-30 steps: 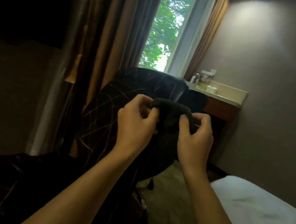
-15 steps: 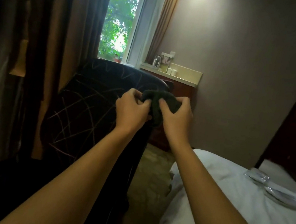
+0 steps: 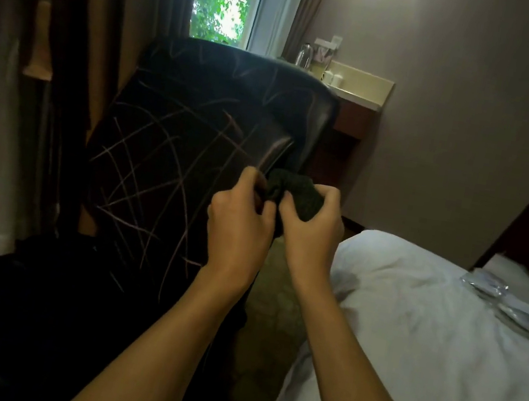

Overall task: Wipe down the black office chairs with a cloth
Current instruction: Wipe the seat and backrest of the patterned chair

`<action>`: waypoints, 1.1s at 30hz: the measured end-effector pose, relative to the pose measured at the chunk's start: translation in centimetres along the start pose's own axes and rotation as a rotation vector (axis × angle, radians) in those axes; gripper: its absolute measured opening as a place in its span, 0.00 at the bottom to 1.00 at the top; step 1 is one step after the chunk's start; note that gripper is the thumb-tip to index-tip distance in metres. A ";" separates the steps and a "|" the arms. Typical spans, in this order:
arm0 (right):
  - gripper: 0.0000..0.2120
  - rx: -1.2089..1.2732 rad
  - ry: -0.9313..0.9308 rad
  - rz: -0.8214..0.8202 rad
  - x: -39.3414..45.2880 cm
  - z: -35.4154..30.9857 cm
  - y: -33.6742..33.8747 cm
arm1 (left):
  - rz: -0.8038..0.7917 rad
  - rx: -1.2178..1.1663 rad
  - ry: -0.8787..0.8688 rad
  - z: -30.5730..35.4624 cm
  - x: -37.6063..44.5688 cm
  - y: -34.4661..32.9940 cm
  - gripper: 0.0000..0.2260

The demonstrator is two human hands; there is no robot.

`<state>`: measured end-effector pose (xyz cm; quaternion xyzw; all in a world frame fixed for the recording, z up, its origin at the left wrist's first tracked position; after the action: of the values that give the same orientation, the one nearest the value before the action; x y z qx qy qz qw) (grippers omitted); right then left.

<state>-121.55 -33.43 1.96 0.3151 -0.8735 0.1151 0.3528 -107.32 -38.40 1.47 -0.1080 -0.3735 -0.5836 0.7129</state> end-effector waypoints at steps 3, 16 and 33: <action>0.12 -0.008 -0.040 -0.027 -1.7 1.8 -0.5 | -0.041 0.040 0.050 -1.9 -1.6 -0.9 0.05; 0.13 0.076 0.003 -0.023 1.7 2.7 -2.1 | 0.001 -0.129 0.050 -2.9 -0.1 -1.2 0.06; 0.16 0.068 -0.169 -0.147 -8.0 13.5 -4.1 | -0.041 0.068 0.204 -11.5 -9.3 -4.8 0.05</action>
<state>-121.87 -38.57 -13.45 0.3987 -0.8702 0.0913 0.2746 -107.37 -39.60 -13.96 -0.0162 -0.3205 -0.5930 0.7385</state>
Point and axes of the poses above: each hand's wrist, its own x-axis towards the middle knuckle, its own y-axis out of the back of the hand, z = x × y, the point moved 9 cm from there along x, towards the middle knuckle, and after that the axes turned 13 degrees about x, right-handed, at the moved point
